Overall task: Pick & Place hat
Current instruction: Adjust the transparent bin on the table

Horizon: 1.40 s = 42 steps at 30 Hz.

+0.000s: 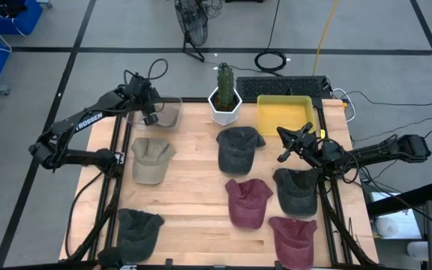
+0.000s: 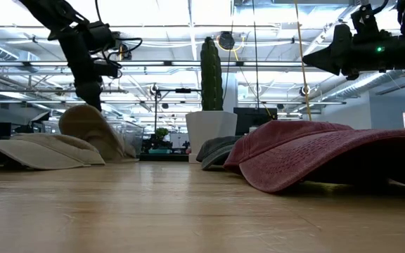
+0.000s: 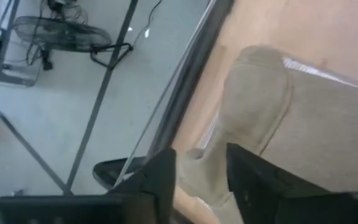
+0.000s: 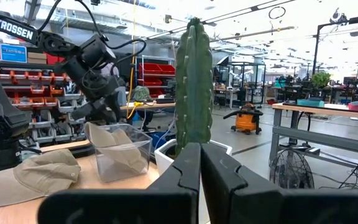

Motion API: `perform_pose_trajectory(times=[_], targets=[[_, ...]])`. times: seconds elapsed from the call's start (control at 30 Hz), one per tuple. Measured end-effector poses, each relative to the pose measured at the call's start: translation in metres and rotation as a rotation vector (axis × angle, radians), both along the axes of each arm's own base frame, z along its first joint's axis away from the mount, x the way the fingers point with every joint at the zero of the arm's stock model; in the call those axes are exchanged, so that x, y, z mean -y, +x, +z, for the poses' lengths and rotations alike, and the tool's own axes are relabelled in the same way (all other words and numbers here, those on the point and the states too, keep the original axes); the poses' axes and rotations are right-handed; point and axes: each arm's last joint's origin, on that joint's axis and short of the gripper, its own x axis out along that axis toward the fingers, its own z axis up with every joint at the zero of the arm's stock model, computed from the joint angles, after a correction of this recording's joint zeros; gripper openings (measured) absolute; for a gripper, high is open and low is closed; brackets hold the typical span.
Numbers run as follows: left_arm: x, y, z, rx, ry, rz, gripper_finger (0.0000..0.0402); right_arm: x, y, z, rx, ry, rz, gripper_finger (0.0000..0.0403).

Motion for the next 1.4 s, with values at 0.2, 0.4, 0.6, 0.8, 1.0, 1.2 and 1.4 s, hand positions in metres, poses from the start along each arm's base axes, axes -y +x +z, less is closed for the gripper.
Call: perform_pose_trajectory(times=[0.2, 0.4, 0.6, 0.8, 1.0, 1.2, 1.4], targets=[[0.015, 0.004, 0.013, 0.037, 0.051, -0.055, 0.0204, 0.000, 0.000, 0.000, 0.000, -0.001, 0.000, 0.0004], [0.038, 0.006, 0.030, 0.177, 0.068, -0.077, 0.0215, 0.000, 0.000, 0.000, 0.000, -0.001, 0.000, 0.0004], [0.056, 0.007, 0.027, 0.283, -0.124, -0.018, 0.0216, 0.000, 0.000, 0.000, 0.018, 0.021, 0.009, 0.0004], [0.064, 0.010, 0.012, 0.213, -0.260, 0.102, 0.0216, -0.001, 0.000, 0.002, 0.054, 0.029, 0.051, 0.0004], [0.072, 0.020, 0.007, 0.182, -0.307, 0.038, 0.0216, -0.002, 0.000, 0.004, 0.067, 0.017, 0.090, 0.0004], [0.088, 0.030, 0.007, 0.190, -0.359, -0.074, 0.0216, -0.002, 0.000, 0.004, 0.059, 0.004, 0.086, 0.0004], [0.092, 0.041, -0.005, 0.168, -0.497, -0.101, 0.0216, -0.002, 0.000, 0.004, 0.063, 0.009, 0.086, 0.0004]])
